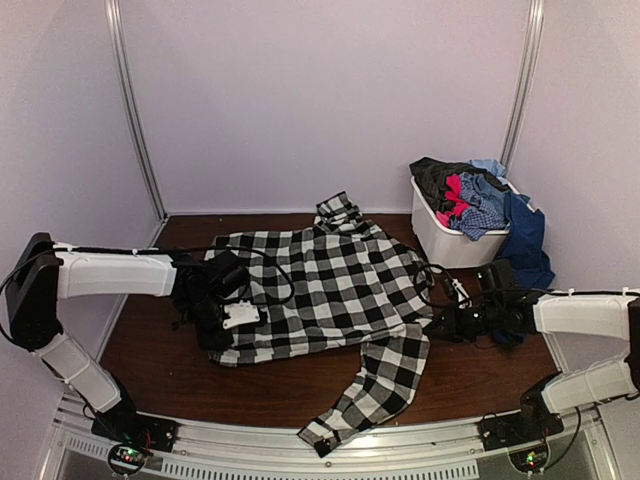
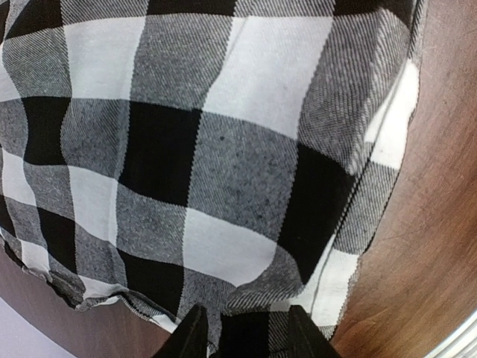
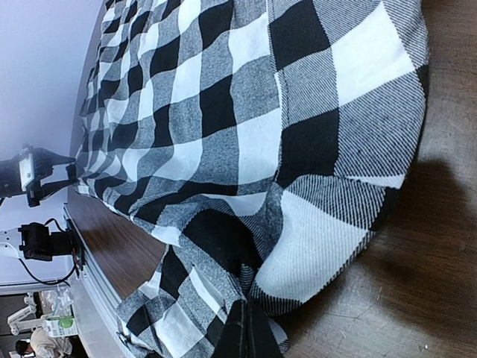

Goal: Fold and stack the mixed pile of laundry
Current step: Pick up the flattened shirt from the center of the board.

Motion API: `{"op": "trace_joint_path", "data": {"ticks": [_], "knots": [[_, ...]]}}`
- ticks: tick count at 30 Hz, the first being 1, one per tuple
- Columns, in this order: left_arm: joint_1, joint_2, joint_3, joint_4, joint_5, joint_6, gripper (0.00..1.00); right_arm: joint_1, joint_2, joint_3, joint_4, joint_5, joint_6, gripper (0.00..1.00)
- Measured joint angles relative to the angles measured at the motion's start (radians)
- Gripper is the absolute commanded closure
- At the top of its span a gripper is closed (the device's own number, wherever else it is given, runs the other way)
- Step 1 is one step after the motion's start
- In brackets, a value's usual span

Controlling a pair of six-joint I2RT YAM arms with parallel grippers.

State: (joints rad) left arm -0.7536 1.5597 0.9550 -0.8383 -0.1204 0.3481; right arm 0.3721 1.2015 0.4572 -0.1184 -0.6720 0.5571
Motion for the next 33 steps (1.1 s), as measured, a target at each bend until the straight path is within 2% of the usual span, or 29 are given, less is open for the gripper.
{"op": "trace_joint_path", "data": {"ticks": [2,4,5,9,12,18,24,28,31,33], "knots": [[0.0,0.0,-0.007,0.0,-0.002,0.005,0.65,0.0,0.01,0.0,0.004,-0.006,0.0,1.0],[0.0,0.003,-0.011,0.001,-0.009,0.01,0.72,0.0,0.015,0.0,0.005,-0.009,0.0,0.92],[0.0,0.006,-0.011,0.001,-0.013,0.011,0.75,0.0,0.016,0.0,0.007,-0.01,0.003,0.87],[-0.001,0.023,-0.015,0.008,-0.023,0.019,0.92,-0.002,0.015,-0.002,0.017,-0.027,0.023,0.5],[-0.009,0.023,-0.017,0.008,-0.029,0.022,1.0,-0.003,-0.004,-0.015,0.017,-0.032,0.025,0.37],[-0.054,-0.054,-0.018,0.011,-0.039,0.02,1.0,-0.003,-0.119,-0.087,-0.025,-0.032,0.054,0.32],[-0.064,-0.215,-0.018,0.021,-0.051,0.015,1.0,0.026,-0.322,-0.129,-0.152,-0.023,0.035,0.4],[-0.064,-0.266,-0.019,0.022,-0.06,0.012,1.0,0.105,-0.502,-0.115,-0.188,-0.021,0.014,0.43],[-0.064,-0.269,-0.019,0.023,-0.069,0.01,1.0,0.201,-0.502,-0.095,-0.189,-0.002,0.006,0.46],[-0.064,-0.269,-0.019,0.023,-0.079,0.008,1.0,0.316,-0.463,-0.076,-0.198,0.048,-0.011,0.46]]}}
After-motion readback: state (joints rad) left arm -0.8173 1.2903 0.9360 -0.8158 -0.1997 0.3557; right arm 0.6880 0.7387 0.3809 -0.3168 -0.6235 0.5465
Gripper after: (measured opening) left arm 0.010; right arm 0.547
